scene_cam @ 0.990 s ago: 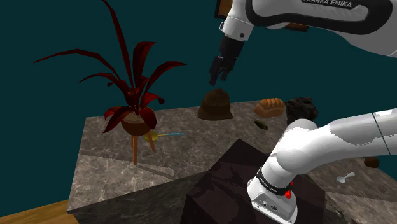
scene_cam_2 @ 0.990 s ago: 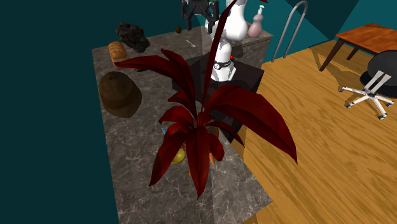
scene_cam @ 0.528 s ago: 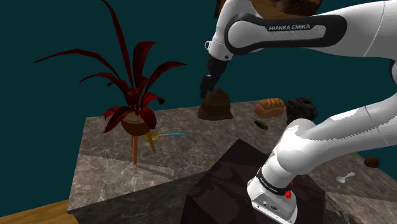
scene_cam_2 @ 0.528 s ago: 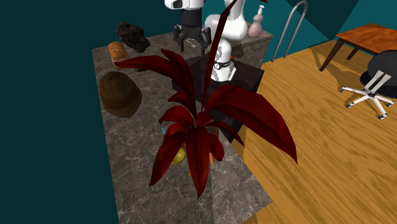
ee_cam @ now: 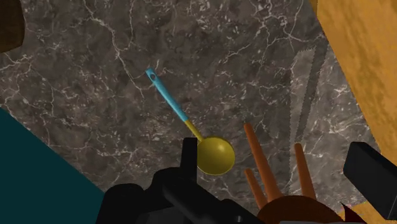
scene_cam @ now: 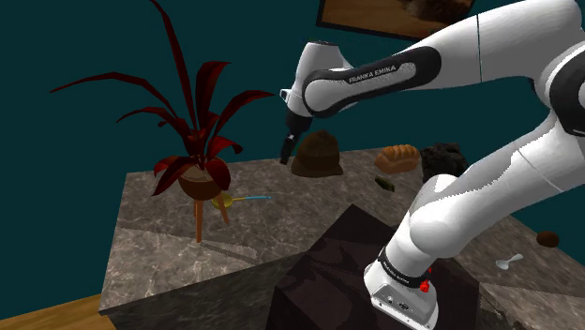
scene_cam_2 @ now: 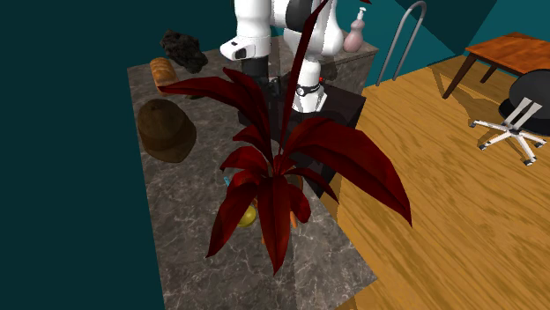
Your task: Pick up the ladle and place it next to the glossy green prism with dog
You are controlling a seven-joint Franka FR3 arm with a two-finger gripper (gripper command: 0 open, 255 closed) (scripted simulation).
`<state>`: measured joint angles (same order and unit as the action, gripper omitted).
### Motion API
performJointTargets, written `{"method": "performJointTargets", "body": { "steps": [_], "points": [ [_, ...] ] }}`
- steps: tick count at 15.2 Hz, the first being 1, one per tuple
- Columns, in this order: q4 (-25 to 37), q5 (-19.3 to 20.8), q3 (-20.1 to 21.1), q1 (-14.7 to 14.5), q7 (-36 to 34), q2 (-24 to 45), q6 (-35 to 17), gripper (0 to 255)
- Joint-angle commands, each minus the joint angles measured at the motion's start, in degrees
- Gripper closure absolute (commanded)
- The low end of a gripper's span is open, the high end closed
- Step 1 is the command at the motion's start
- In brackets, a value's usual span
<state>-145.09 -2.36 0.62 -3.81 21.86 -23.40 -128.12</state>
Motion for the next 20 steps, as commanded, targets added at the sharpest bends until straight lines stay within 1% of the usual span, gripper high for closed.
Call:
{"method": "performJointTargets", "body": {
  "steps": [1, 6, 11, 16, 20],
  "points": [
    [0.1, 0.5, -0.2, -0.5, 2.5, 4.2, -4.5, 0],
    [1.8, 1.7, -0.7, -1.2, 8.6, 15.1, -14.5, 0],
    [5.6, 3.0, -0.7, -1.6, 14.2, 26.8, -23.1, 0],
    [11.4, 5.2, -0.3, -1.6, 18.9, 38.6, -29.9, 0],
    [17.3, 7.5, -0.2, -2.0, 21.9, 47.8, -34.0, 0]
  ]
}}
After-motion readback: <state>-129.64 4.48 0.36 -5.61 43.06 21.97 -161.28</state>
